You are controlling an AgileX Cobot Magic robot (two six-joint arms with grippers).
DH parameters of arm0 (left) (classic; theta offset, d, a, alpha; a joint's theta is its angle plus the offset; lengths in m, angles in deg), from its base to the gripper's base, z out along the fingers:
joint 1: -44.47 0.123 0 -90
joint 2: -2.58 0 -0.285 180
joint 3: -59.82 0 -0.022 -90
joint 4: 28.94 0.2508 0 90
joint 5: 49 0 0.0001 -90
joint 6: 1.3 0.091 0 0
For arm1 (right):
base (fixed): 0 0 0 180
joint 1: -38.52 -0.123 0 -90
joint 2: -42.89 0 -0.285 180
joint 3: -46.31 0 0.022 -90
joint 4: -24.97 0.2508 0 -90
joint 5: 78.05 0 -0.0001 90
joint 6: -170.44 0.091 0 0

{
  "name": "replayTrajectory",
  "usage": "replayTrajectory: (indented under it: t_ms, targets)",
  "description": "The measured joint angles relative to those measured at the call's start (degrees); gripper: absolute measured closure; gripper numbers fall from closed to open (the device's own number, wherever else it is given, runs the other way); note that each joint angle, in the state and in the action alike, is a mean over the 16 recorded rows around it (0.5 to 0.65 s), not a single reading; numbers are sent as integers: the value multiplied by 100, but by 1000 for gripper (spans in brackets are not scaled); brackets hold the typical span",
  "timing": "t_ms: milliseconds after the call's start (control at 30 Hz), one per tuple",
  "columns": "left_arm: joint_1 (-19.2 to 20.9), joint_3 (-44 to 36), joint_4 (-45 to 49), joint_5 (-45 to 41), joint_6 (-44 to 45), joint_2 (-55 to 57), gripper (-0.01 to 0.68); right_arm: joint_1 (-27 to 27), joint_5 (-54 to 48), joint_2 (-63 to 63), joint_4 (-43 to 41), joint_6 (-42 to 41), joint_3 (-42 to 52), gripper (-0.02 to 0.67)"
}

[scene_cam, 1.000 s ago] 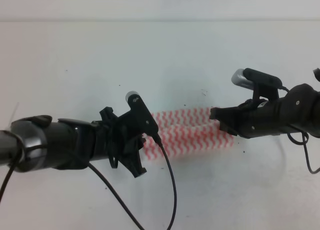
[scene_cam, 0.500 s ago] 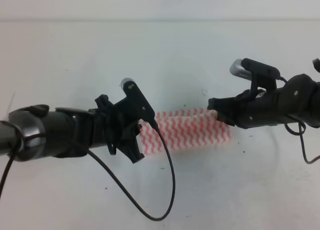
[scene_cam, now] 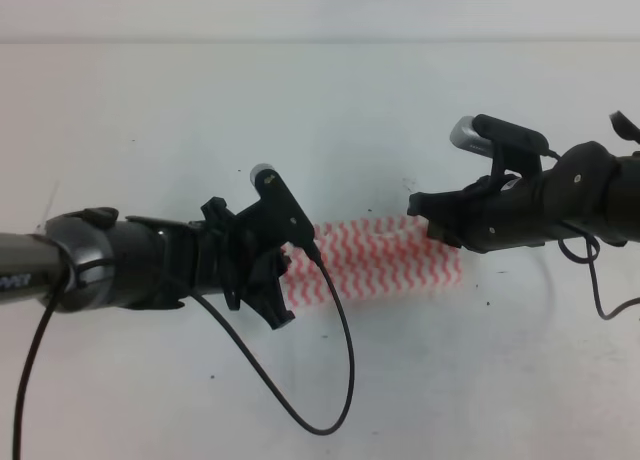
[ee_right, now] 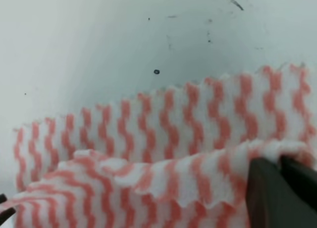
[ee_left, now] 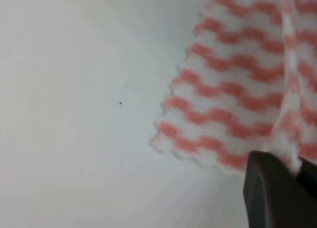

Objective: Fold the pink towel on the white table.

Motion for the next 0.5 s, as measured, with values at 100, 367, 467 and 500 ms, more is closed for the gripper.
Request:
replayTrajectory:
  t_ms: [100, 367, 467, 500]
  targets:
    - [0, 28, -1, 4, 0, 46, 677, 0, 1, -23, -6, 1, -3, 665]
    - [1, 46, 0, 15, 0, 70, 677, -1, 11, -90, -10, -1, -9, 665]
    - [1, 46, 0, 15, 0, 70, 677, -1, 15, -108, -9, -1, -11, 665]
    - [1, 46, 0, 15, 0, 70, 677, -1, 17, -112, -9, -1, -12, 665]
